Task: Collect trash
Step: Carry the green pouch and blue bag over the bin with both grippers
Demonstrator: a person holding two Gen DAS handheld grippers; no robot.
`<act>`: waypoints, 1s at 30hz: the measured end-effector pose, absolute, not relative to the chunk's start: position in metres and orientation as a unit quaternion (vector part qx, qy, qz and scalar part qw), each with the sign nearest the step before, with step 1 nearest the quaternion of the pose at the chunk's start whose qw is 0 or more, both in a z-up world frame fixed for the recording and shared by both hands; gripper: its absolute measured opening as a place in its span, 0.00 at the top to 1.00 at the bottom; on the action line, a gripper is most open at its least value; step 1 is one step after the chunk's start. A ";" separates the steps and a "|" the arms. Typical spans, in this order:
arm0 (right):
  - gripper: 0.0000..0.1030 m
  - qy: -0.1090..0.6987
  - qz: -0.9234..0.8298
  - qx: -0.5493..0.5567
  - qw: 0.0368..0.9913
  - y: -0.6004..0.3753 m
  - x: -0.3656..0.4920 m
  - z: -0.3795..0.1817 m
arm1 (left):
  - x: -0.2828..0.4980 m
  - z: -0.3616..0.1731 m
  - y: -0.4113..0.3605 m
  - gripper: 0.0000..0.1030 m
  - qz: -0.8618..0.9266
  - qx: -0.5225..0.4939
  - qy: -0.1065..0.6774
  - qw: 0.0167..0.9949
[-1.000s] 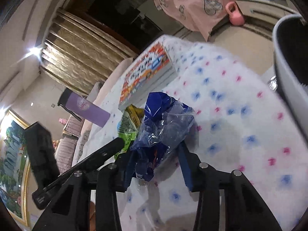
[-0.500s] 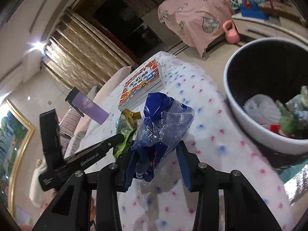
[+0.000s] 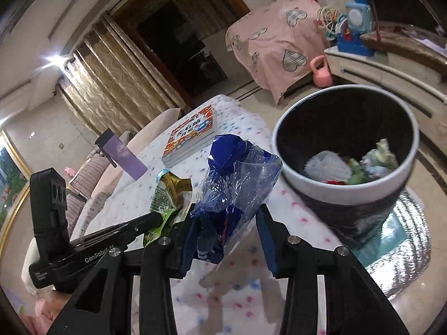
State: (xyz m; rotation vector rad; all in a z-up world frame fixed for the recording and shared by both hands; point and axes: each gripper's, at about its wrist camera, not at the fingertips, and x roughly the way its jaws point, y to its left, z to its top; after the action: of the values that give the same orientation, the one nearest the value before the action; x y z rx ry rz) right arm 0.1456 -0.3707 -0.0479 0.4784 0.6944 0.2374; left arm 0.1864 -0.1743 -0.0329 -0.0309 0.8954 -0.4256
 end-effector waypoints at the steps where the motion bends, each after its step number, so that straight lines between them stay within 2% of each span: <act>1: 0.60 0.334 0.112 0.231 0.907 -0.373 0.143 -0.047 | 0.184 -0.033 -0.176 0.96 -0.207 -0.014 0.429 0.879; 17: 0.60 0.313 0.080 0.222 0.920 -0.405 0.122 -0.037 | 0.174 -0.024 -0.212 0.96 -0.226 0.020 0.421 0.878; 30: 0.60 0.297 0.038 0.208 0.931 -0.451 0.133 -0.026 | 0.195 -0.004 -0.271 0.96 -0.253 0.057 0.401 0.878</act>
State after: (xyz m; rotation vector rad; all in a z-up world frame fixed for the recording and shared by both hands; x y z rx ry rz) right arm 0.1325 -0.4511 -0.0262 0.4256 0.6082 0.0769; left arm 0.1954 -0.2713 -0.0035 0.1182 0.8364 -0.5284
